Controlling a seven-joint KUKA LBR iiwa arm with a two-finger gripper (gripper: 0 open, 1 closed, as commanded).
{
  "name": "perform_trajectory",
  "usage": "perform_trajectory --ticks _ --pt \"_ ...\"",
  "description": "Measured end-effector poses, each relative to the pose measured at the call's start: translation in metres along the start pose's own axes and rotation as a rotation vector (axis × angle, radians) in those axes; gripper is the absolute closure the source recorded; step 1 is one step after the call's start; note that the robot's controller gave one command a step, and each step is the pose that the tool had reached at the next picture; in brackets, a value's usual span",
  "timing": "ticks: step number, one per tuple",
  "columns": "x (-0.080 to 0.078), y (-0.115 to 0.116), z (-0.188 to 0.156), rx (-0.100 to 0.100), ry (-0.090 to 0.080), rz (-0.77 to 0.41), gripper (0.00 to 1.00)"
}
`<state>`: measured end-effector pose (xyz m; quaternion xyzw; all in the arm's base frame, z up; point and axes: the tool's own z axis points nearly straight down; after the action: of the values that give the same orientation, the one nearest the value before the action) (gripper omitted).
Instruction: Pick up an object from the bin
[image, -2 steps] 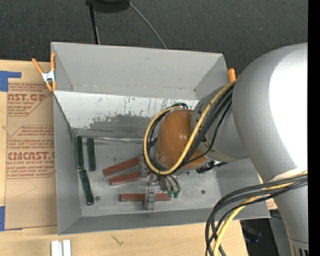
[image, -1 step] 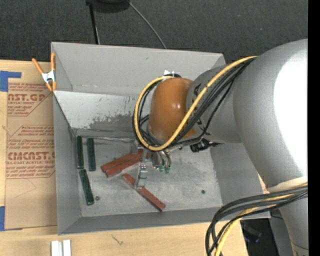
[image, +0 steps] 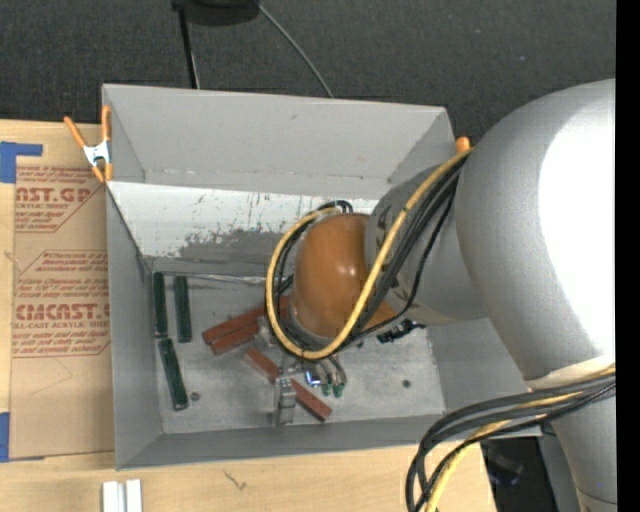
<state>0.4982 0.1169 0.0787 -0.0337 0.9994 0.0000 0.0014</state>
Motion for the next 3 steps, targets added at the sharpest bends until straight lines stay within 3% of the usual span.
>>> perform_trajectory --ticks 1,3 --pt "-0.0567 0.0091 0.0085 -0.002 -0.001 0.103 1.0" --pt "-0.0559 0.009 0.0065 -0.001 0.002 0.103 1.0"
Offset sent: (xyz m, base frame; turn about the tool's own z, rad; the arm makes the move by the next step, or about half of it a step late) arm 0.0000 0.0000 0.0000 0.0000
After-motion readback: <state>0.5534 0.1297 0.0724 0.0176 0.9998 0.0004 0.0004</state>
